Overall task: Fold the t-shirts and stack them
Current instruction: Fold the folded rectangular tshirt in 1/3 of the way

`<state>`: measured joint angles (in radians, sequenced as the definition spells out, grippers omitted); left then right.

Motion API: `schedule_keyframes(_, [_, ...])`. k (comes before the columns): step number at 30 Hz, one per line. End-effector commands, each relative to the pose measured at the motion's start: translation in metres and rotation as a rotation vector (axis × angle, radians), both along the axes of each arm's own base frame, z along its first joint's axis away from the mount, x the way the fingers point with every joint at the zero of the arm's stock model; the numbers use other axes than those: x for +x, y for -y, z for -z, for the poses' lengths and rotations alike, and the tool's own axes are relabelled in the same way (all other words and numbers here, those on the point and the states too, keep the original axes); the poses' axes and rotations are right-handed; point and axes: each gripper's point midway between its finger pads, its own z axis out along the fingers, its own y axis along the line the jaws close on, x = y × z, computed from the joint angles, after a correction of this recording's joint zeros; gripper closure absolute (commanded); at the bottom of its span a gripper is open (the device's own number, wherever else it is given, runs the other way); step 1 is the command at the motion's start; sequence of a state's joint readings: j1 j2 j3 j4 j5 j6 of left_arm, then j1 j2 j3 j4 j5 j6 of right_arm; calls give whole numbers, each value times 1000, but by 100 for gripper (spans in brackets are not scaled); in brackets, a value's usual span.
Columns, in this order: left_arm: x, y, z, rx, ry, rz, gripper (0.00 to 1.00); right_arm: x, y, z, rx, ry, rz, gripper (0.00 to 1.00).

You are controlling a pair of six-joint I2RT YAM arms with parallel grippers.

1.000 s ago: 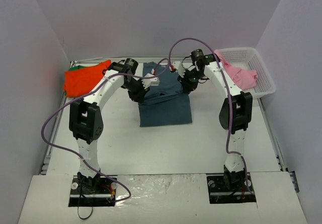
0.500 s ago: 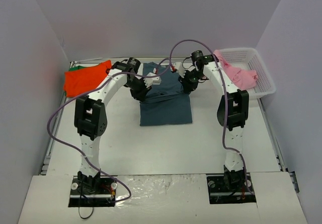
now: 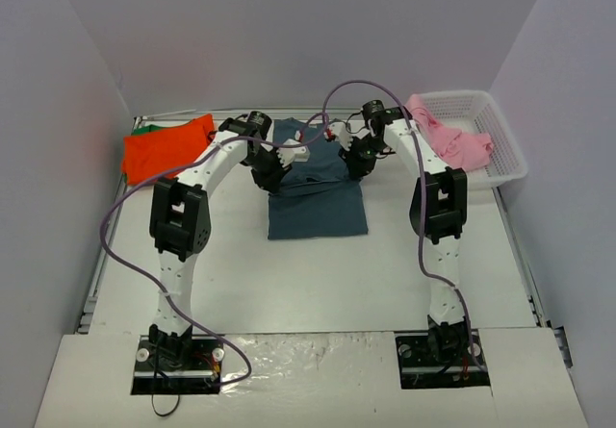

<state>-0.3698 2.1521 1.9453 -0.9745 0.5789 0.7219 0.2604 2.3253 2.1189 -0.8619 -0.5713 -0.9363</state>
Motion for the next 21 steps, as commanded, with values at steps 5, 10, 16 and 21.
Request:
schedule_keyframes(5, [16, 2, -8, -37, 40, 0, 98, 11, 3, 4, -5, 8, 5, 100])
schedule_keyframes(10, [22, 3, 0, -26, 37, -4, 95, 15, 3, 8, -9, 11, 11, 97])
schedule_keyframes(16, [34, 1, -5, -12, 94, -14, 75, 25, 5, 7, -21, 43, 46, 75])
schedule_keyframes(21, [54, -5, -35, 11, 218, -51, 71, 48, 2, -12, -1, 136, 114, 66])
